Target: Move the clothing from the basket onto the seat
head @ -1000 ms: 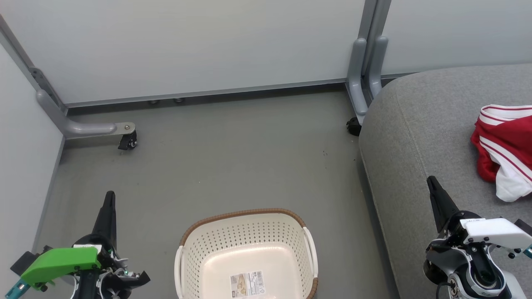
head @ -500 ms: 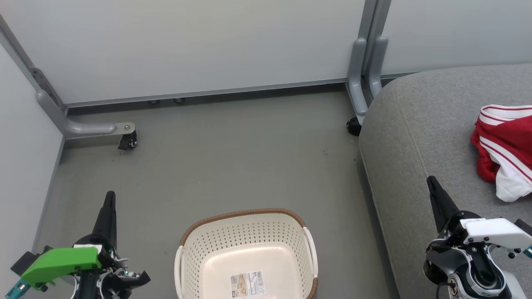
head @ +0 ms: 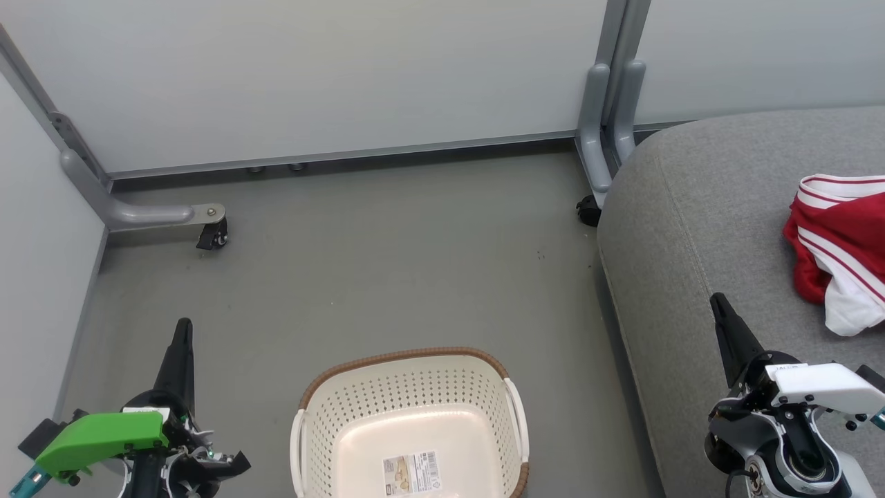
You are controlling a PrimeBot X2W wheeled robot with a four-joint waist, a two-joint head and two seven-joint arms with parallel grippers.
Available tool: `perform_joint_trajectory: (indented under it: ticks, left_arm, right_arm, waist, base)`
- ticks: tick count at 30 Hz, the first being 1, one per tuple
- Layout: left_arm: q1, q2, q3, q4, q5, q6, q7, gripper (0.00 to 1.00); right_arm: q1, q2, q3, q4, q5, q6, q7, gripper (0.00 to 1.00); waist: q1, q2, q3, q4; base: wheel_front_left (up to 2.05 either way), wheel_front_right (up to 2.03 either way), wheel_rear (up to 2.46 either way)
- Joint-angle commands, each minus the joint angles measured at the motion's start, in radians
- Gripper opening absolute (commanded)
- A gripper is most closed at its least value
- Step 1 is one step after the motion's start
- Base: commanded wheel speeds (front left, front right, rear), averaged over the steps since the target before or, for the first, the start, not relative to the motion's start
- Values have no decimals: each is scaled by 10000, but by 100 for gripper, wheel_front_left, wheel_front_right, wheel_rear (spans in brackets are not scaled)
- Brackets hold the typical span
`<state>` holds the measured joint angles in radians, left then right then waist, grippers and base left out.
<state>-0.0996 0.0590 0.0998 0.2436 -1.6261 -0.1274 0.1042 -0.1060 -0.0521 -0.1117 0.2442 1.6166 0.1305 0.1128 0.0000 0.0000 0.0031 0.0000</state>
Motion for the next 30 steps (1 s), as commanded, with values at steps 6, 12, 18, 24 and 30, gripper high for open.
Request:
perform_joint_trajectory:
  ticks: [6, 12, 18, 24, 30]
  left_arm:
    - [-162, 13, 63, 24, 68, -65, 37, 0]
    - [-164, 8, 74, 23, 82, -65, 50, 0]
    - [-164, 0, 85, 24, 94, -64, 57, 0]
    - [-165, -8, 92, 24, 87, -64, 68, 0]
    - [-166, -15, 99, 25, 97, -64, 78, 0]
  right_arm:
    - [-52, -1, -19, 20, -32, 4, 19, 0]
    - [-52, 1, -21, 21, -36, 4, 24, 0]
    - [-52, 3, -24, 21, -39, 4, 27, 0]
    - [-52, 4, -26, 21, -43, 4, 31, 0]
    - [-53, 6, -28, 20, -46, 4, 33, 0]
  waist:
    - [0, 0, 0, 0]
    - [0, 0, 0, 0]
    - [0, 0, 0, 0]
    - [0, 0, 0, 0]
    - [0, 0, 0, 0]
  base:
    - [0, 0, 0]
    - [0, 0, 0]
    - [0, 0, 0]
    - [0, 0, 0]
    - [0, 0, 0]
